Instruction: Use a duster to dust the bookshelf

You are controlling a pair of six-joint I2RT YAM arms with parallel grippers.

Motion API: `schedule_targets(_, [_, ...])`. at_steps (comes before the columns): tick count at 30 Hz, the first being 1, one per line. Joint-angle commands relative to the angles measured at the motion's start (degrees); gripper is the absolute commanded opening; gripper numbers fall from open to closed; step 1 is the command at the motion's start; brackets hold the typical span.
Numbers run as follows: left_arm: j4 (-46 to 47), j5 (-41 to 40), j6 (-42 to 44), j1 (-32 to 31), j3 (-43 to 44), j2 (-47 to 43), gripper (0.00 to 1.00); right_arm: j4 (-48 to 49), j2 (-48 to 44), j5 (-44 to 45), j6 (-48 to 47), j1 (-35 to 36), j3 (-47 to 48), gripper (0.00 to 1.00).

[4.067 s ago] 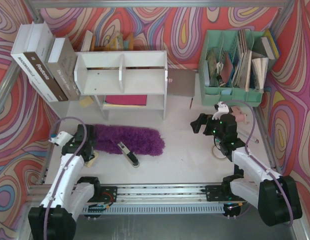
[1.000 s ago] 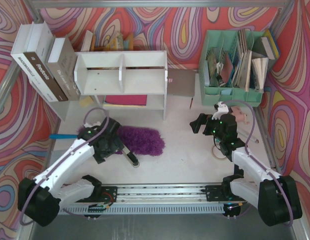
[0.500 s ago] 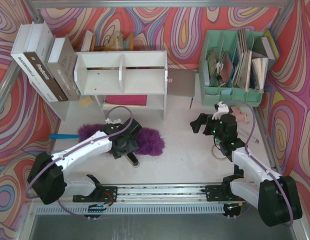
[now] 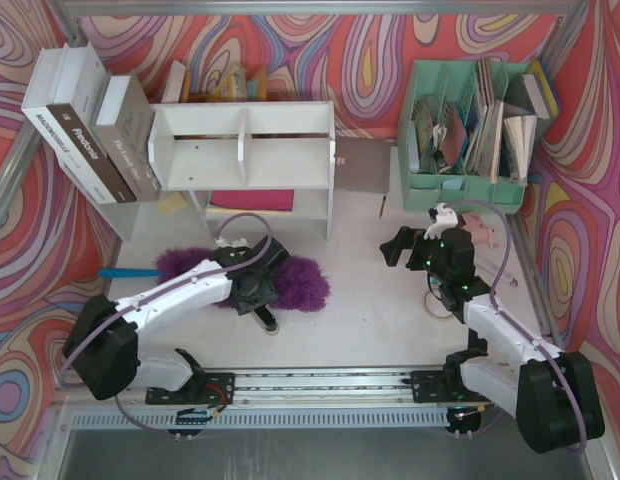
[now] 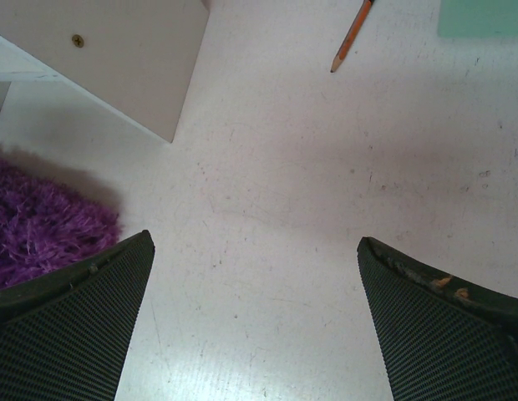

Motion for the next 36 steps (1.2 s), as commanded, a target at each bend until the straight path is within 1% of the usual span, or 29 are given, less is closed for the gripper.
schedule_targets(1, [0.5, 0.59, -0.92, -0.29, -1.36, 1.56, 0.51, 0.96, -0.93, 0.66, 0.55, 0.3, -0.41, 0.99])
schedule_targets(6, [0.8, 1.08, -1.25, -0.29, -2.25, 2.25, 0.48, 0.95, -0.84, 0.65, 0.61, 0.3, -0.32, 0.99])
schedule_targets(7, [0.85, 1.13, -1.37, -0.29, -2.49, 2.26, 0.46, 0.94, -0.78, 0.69, 0.61, 0.25, -0.35, 0.99])
schedule_targets(11, [1.38, 1.42, -1.69, -0.46, -3.27, 2.13, 0.31, 0.98, -0.77, 0.63, 0.65, 0.31, -0.33, 0.99])
schedule_targets(13, [0.9, 0.83, -1.8, -0.63, -3.13, 1.88, 0.26, 0.95, -0.73, 0.61, 0.56, 0.24, -0.37, 0.99])
schedule_targets(16, [-0.58, -0.48, -2.0, -1.01, -2.29, 1.21, 0.23, 0.88, -0.73, 0.67, 0.59, 0.3, -0.35, 0.99])
schedule_targets(21, [-5.67, -4.77, -2.85, -2.36, 0.75, -0.69, 0.2, 0.92, -0.74, 0.61, 0.58, 0.28, -0.28, 0.99])
schedule_targets(27, [-12.53, -10.24, -6.17, -5.16, 3.93, -4.06, 0.15, 0.91, -0.69, 0.6, 0.63, 0.31, -0.28, 0.99])
schedule_targets(33, [-16.48, -14.29, -9.27, -6.03, 4.87, -7.23, 0.07, 1.11, -0.46, 0.61, 0.63, 0.27, -0.27, 0.99])
schedule_targets(36, [-16.95, -15.22, -9.73, -6.38, 5.31, -8.42, 0.03, 1.12, -0.19, 0.46, 0.5, 0.31, -0.19, 0.99])
